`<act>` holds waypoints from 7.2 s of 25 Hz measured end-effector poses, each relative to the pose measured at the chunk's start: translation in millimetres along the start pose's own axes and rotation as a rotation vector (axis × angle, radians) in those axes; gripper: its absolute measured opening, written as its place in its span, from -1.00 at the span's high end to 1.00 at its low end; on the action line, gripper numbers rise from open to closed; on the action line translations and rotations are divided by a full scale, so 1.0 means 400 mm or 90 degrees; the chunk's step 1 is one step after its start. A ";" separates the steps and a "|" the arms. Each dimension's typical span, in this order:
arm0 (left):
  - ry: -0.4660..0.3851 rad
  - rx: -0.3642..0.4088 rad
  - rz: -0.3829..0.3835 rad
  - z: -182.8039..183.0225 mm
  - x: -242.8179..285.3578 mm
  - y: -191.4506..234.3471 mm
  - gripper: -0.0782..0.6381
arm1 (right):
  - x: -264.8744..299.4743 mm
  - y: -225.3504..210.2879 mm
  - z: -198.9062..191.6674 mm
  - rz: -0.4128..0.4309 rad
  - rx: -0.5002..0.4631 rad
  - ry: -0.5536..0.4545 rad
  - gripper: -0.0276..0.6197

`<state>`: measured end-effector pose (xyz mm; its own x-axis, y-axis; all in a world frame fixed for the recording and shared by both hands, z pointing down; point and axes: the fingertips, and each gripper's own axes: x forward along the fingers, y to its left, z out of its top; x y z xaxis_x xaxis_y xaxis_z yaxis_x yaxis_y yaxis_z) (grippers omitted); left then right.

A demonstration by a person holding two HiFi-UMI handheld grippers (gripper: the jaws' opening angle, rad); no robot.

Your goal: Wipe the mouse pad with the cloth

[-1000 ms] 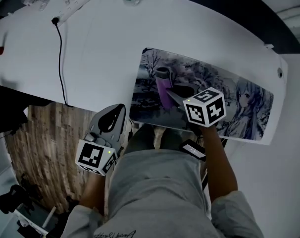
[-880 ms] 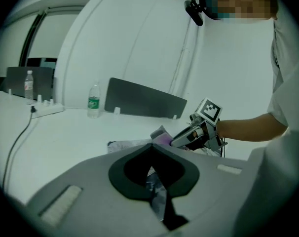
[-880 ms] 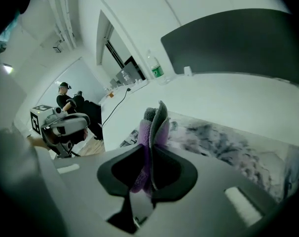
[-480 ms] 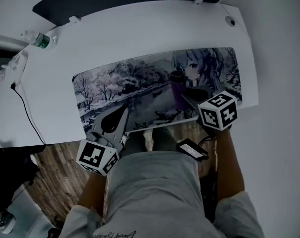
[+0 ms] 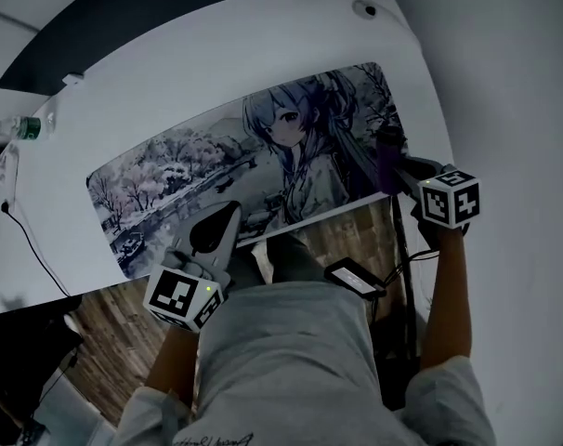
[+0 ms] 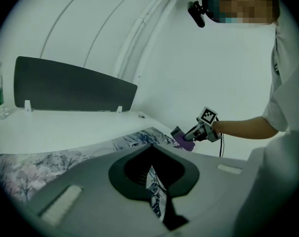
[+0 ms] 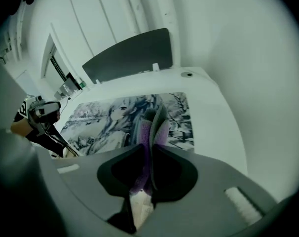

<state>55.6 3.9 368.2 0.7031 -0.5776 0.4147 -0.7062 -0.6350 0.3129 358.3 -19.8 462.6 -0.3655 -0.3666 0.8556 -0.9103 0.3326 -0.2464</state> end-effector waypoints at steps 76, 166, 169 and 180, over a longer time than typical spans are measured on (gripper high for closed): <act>-0.038 -0.098 0.149 -0.216 -0.626 0.337 0.73 | 0.323 0.704 -0.064 0.117 -0.056 0.141 0.71; -0.069 -0.018 0.137 -0.004 -0.495 0.201 0.73 | 0.132 1.009 0.101 0.257 -0.232 -0.070 0.71; -0.075 -0.002 0.132 0.027 -0.475 0.162 0.73 | 0.084 0.986 0.128 0.253 -0.244 -0.098 0.71; -0.097 0.014 0.161 0.095 -0.497 0.128 0.73 | -0.032 0.917 0.162 0.255 -0.231 -0.147 0.71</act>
<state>-117.2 66.7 269.4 0.5103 -0.7881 0.3443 -0.8600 -0.4709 0.1968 16.6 50.5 332.1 -0.7369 -0.3176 0.5967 -0.5828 0.7458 -0.3227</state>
